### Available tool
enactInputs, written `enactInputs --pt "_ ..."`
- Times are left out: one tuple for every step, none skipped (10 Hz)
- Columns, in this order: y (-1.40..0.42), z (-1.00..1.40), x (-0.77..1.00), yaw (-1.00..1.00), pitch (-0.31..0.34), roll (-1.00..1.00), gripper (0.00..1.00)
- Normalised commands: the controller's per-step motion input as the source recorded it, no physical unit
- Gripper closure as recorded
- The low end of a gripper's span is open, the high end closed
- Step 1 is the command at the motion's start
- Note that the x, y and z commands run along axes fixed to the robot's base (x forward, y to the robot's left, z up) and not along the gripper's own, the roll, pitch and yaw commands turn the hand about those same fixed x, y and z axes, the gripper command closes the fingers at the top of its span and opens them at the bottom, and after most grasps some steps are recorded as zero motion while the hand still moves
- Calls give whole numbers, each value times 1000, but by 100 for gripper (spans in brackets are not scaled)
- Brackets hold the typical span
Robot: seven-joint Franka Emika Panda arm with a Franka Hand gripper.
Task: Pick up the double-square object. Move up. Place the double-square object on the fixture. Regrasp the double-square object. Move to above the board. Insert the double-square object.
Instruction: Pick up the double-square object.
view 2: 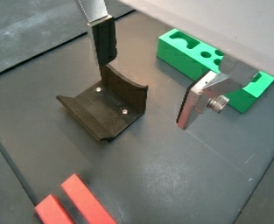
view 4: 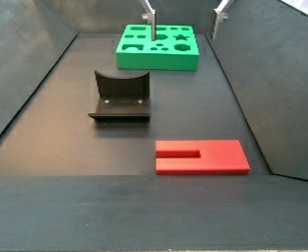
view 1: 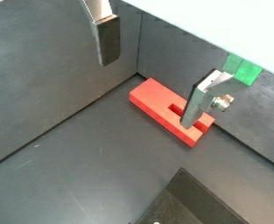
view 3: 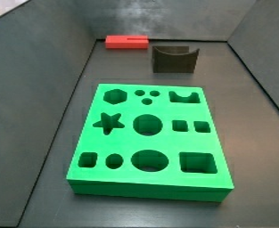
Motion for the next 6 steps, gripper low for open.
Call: enactInputs --pt "111 0 0 -169 46 0 0" --pt "437 -3 329 -483 59 -23 0" --pt "229 -83 246 -780 59 0 0" --pt "94 -109 71 -914 43 0 0" --pt "46 -111 20 -957 31 0 0" --pt "54 -120 17 -951 39 0 0"
